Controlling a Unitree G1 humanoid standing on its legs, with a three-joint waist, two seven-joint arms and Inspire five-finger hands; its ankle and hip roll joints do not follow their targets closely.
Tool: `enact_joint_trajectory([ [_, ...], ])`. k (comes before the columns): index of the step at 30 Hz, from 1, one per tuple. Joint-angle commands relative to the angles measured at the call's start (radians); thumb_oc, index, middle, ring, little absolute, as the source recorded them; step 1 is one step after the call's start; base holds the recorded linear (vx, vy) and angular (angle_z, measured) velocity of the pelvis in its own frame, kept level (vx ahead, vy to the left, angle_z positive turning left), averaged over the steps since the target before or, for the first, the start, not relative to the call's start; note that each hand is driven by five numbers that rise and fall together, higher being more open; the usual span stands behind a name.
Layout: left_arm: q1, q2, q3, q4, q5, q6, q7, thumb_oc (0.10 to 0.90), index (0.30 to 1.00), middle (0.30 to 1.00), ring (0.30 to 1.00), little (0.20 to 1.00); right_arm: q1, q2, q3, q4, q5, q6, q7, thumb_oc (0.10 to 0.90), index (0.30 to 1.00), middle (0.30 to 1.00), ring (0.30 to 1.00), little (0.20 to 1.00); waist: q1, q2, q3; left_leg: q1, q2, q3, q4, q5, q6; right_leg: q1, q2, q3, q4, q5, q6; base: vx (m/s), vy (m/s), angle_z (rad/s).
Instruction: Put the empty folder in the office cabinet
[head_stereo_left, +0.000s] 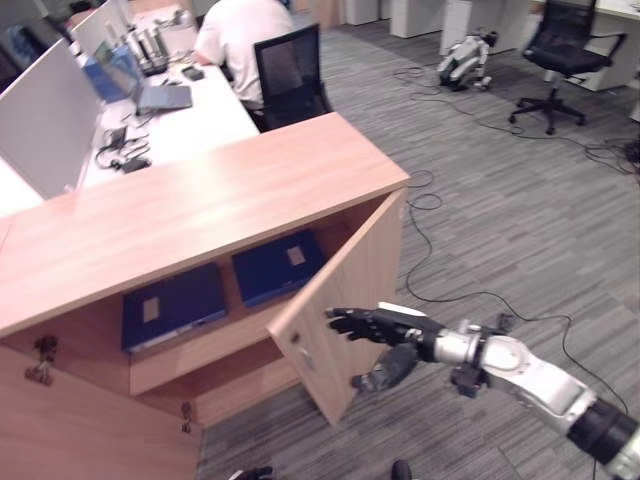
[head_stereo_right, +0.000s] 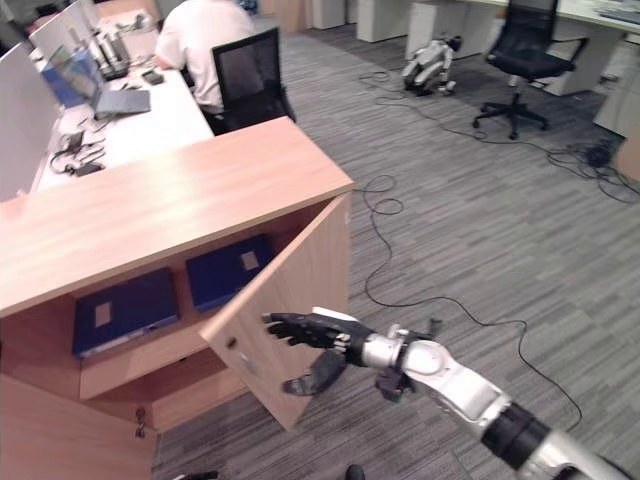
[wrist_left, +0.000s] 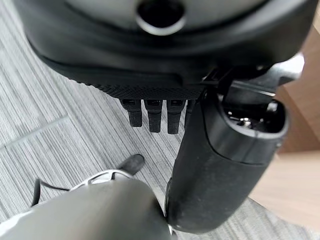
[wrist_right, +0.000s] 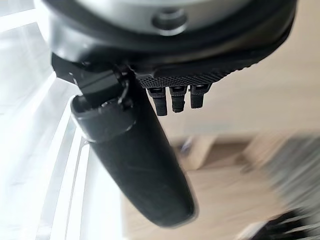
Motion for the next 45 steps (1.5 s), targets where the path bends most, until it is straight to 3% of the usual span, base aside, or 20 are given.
enact_joint_trajectory([
  [1,0.044,0.064,-0.061,0.056,0.031,0.017,-0.001,0.800,0.900,0.900,0.900,0.900,-0.144,0.136,0.015,0.023,0.052,-0.096,-0.008,0.800,0.900,0.900,0.900,0.900,0.053,-0.073,-0.022,-0.038,-0.023,-0.108,0.138,-0.151,0.002,-0.025,-0.008,-0.017,0.052,-0.119,0.034,-0.01,-0.037,0.36],
  [6,0.042,0.074,-0.027,0.045,-0.026,0.013,0.008,0.800,0.900,0.900,0.900,0.900,-0.118,0.150,0.053,0.095,-0.021,-0.094,-0.012,0.800,0.900,0.900,0.900,0.900,0.102,-0.090,0.005,-0.088,-0.022,-0.190,0.152,-0.135,-0.005,-0.031,-0.012,-0.081,0.054,-0.128,0.025,0.00,-0.084,0.44],
  [11,0.029,0.074,0.000,0.046,-0.072,0.015,0.010,0.800,0.900,0.900,0.900,0.900,-0.049,0.136,0.014,0.186,-0.096,-0.104,-0.061,0.800,0.900,0.900,0.900,0.900,0.129,-0.094,0.028,-0.136,-0.027,-0.263,0.144,-0.106,-0.016,-0.044,-0.020,-0.151,0.054,-0.138,0.019,0.01,-0.086,0.54],
  [16,0.023,0.054,0.013,0.022,-0.152,0.009,0.005,0.800,0.900,0.900,0.900,0.900,0.089,0.081,-0.121,0.353,-0.251,-0.104,-0.157,0.800,0.900,0.900,0.900,0.900,0.186,-0.065,0.079,-0.220,-0.040,-0.369,0.127,-0.048,-0.050,-0.059,-0.044,-0.306,0.073,-0.182,0.014,-0.01,-0.088,1.17],
  [17,0.012,0.052,0.003,0.018,-0.176,0.022,-0.019,0.800,0.900,0.900,0.900,0.900,0.119,0.064,-0.146,0.419,-0.336,-0.084,-0.170,0.800,0.900,0.900,0.900,0.900,0.184,-0.054,0.082,-0.222,-0.039,-0.338,0.115,-0.042,-0.052,-0.064,-0.062,-0.359,0.080,-0.187,0.013,0.02,-0.012,1.23],
  [18,-0.033,0.050,0.001,0.033,-0.195,0.026,-0.008,0.800,0.900,0.900,0.900,0.900,0.126,0.069,-0.142,0.466,-0.399,-0.065,-0.185,0.800,0.900,0.900,0.900,0.900,0.164,-0.049,0.077,-0.212,-0.035,-0.301,0.117,-0.052,-0.048,-0.064,-0.069,-0.370,0.084,-0.187,0.012,0.00,0.083,1.51],
  [20,-0.074,-0.007,-0.006,-0.012,-0.330,0.033,-0.012,0.800,0.900,0.900,0.900,0.900,0.137,0.090,-0.156,0.641,-0.532,-0.016,-0.238,0.800,0.900,0.900,0.900,0.900,0.137,-0.044,0.060,-0.168,-0.024,-0.205,0.143,-0.108,-0.034,-0.055,-0.078,-0.401,0.080,-0.195,0.001,0.03,0.077,1.14],
  [21,-0.072,-0.007,-0.007,-0.013,-0.331,0.034,-0.011,0.800,0.900,0.900,0.900,0.900,0.136,0.093,-0.156,0.646,-0.534,-0.018,-0.239,0.800,0.900,0.900,0.900,0.900,0.136,-0.044,0.061,-0.168,-0.024,-0.206,0.145,-0.109,-0.034,-0.053,-0.078,-0.402,0.080,-0.195,0.001,0.04,0.044,0.57],
  [22,-0.069,-0.031,-0.019,-0.028,-0.389,0.043,-0.015,0.800,0.900,0.900,0.900,0.900,0.133,0.124,-0.186,0.797,-0.594,0.012,-0.278,0.800,0.900,0.900,0.900,0.900,0.134,-0.032,0.048,-0.146,-0.029,-0.187,0.146,-0.123,-0.030,-0.042,-0.083,-0.440,0.084,-0.200,-0.001,0.05,0.050,0.39],
  [24,-0.075,-0.039,-0.020,-0.020,-0.411,0.045,-0.013,0.800,0.900,0.900,0.900,0.900,0.138,0.149,-0.210,0.876,-0.604,0.022,-0.304,0.800,0.900,0.900,0.900,0.900,0.129,-0.023,0.038,-0.134,-0.029,-0.173,0.131,-0.120,-0.032,-0.035,-0.086,-0.462,0.086,-0.199,0.001,0.04,0.059,0.66],
  [26,-0.080,-0.049,0.000,0.020,-0.406,0.057,-0.001,0.800,0.900,0.900,0.900,0.900,0.168,0.224,-0.284,1.109,-0.619,0.043,-0.343,0.800,0.900,0.900,0.900,0.900,0.132,0.003,0.013,-0.114,-0.025,-0.147,0.069,-0.098,-0.038,-0.008,-0.099,-0.522,0.081,-0.195,0.004,0.07,0.127,1.10],
  [28,-0.073,-0.044,0.040,0.049,-0.398,0.052,0.007,0.800,0.900,0.900,0.900,0.900,0.217,0.266,-0.376,1.275,-0.583,0.054,-0.357,0.800,0.900,0.900,0.900,0.900,0.152,0.024,-0.006,-0.103,-0.039,-0.166,0.011,-0.075,-0.035,0.019,-0.117,-0.571,0.084,-0.191,0.009,0.11,0.249,1.13],
  [35,-0.034,0.055,0.152,-0.034,-0.403,-0.002,0.047,0.800,0.900,0.900,0.900,0.900,0.340,0.284,-0.512,1.389,-0.565,0.041,-0.355,0.800,0.900,0.900,0.900,0.900,0.195,0.055,-0.046,-0.095,-0.104,-0.248,-0.023,-0.076,0.007,0.062,-0.187,-0.638,0.122,-0.171,0.042,0.09,0.227,0.63],
  [37,-0.025,0.134,0.182,-0.144,-0.378,-0.030,0.071,0.800,0.900,0.900,0.900,0.900,0.368,0.287,-0.552,1.373,-0.540,0.026,-0.363,0.800,0.900,0.900,0.900,0.900,0.202,0.053,-0.054,-0.094,-0.130,-0.262,-0.025,-0.088,0.021,0.069,-0.214,-0.643,0.123,-0.145,0.067,0.09,0.272,0.48],
  [38,-0.023,0.136,0.183,-0.147,-0.377,-0.028,0.072,0.800,0.900,0.900,0.900,0.900,0.369,0.288,-0.552,1.373,-0.540,0.026,-0.363,0.800,0.900,0.900,0.900,0.900,0.201,0.052,-0.054,-0.094,-0.131,-0.262,-0.025,-0.088,0.022,0.070,-0.214,-0.643,0.123,-0.144,0.068,0.07,0.286,0.18],
  [40,-0.020,0.244,0.224,-0.301,-0.312,-0.058,0.117,0.800,0.900,0.900,0.900,0.900,0.402,0.277,-0.578,1.322,-0.512,0.005,-0.356,0.800,0.900,0.900,0.900,0.900,0.195,0.040,-0.054,-0.097,-0.149,-0.256,-0.027,-0.095,0.029,0.062,-0.230,-0.629,0.117,-0.110,0.093,0.04,0.232,0.15],
  [45,-0.044,0.398,0.306,-0.516,-0.223,-0.069,0.176,0.800,0.900,0.900,0.900,0.900,0.411,0.286,-0.578,1.258,-0.498,-0.006,-0.346,0.800,0.900,0.900,0.900,0.900,0.187,0.014,-0.049,-0.108,-0.165,-0.228,-0.028,-0.111,0.034,0.042,-0.242,-0.593,0.092,-0.064,0.126,0.01,0.114,-0.23],
])
